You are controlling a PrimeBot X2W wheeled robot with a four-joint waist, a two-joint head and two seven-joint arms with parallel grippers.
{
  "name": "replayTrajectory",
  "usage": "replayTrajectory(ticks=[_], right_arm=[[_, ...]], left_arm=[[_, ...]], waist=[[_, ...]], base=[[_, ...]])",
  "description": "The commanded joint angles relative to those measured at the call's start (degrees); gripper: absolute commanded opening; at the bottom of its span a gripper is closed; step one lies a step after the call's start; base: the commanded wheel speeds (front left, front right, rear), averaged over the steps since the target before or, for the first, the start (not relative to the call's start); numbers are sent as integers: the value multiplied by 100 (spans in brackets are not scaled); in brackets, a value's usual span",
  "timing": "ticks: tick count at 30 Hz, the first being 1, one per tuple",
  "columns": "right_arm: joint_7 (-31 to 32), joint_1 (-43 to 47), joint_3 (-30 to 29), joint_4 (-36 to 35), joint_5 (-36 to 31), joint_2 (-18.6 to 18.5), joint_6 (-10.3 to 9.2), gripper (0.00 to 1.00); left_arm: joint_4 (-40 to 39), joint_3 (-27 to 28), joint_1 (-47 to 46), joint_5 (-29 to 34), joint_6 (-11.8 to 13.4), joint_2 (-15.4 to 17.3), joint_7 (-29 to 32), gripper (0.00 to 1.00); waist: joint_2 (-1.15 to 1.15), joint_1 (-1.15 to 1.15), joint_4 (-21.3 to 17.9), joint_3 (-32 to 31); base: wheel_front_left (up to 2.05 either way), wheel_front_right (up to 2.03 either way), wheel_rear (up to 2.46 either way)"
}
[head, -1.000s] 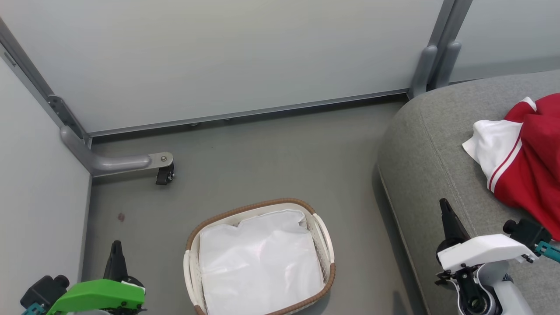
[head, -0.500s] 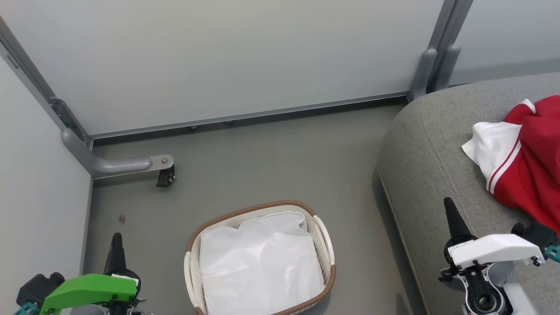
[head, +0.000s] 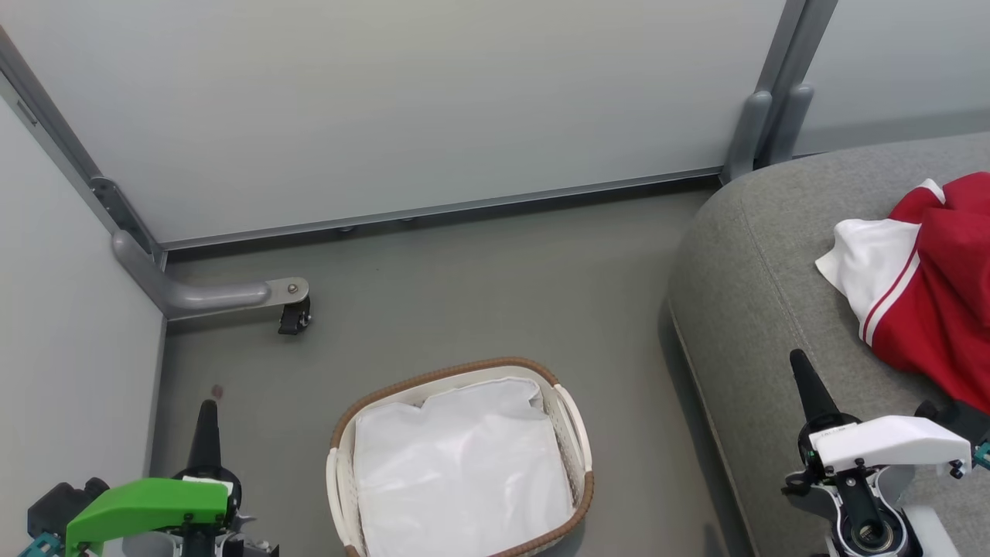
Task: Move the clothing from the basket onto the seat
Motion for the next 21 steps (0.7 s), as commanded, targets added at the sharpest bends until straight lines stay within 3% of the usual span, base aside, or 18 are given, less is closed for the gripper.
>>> replayTrajectory(ticks=[1, 21], right_arm=[[45, 22, -36, -77, 160, -35, -3, 0], [303, 108, -149, -222, 1127, -42, -4, 0]], left_arm=[[-83, 29, -139, -165, -16, 46, 41, 0], [-273, 40, -180, -1128, -39, 56, 303, 0]], waist=[[0, 0, 1, -6], [0, 0, 9, -78]], base=[[0, 0, 0], [0, 0, 0]])
